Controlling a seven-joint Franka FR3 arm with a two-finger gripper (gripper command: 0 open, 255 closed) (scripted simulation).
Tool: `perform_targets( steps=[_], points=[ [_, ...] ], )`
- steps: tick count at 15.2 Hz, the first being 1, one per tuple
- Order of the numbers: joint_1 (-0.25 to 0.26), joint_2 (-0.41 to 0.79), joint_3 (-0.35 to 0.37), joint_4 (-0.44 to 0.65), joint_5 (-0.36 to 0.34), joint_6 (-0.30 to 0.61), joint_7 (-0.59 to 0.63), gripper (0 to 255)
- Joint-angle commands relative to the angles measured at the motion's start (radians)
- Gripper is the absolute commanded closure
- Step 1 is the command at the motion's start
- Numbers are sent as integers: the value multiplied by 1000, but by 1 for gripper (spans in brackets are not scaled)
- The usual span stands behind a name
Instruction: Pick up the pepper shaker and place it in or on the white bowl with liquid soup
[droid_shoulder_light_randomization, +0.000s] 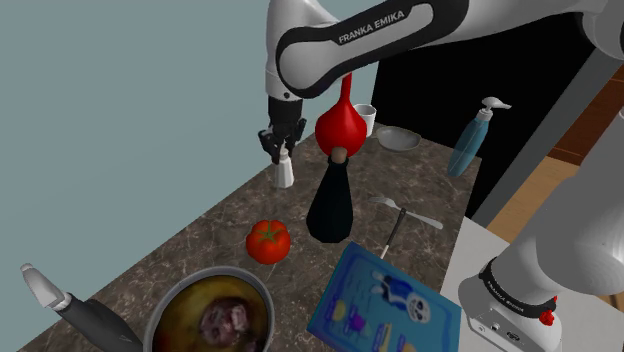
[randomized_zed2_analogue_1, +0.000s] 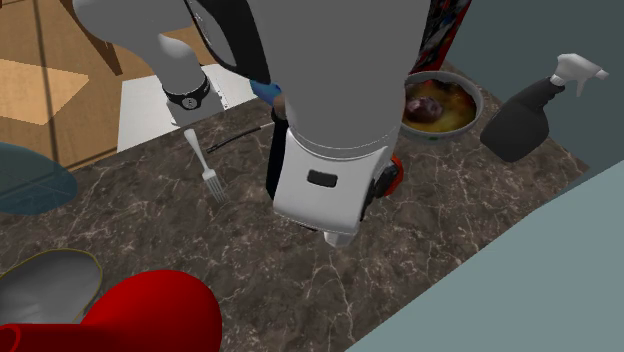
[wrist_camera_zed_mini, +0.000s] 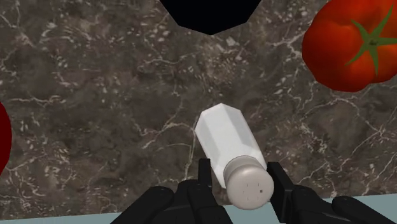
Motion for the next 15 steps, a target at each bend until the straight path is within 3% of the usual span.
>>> perform_targets(
  steps=[1,15],
  points=[
    [-2,-10,0,14,3,-25,-2,255],
    [-4,-46,-1,161,10,-206,3,255]
  ],
)
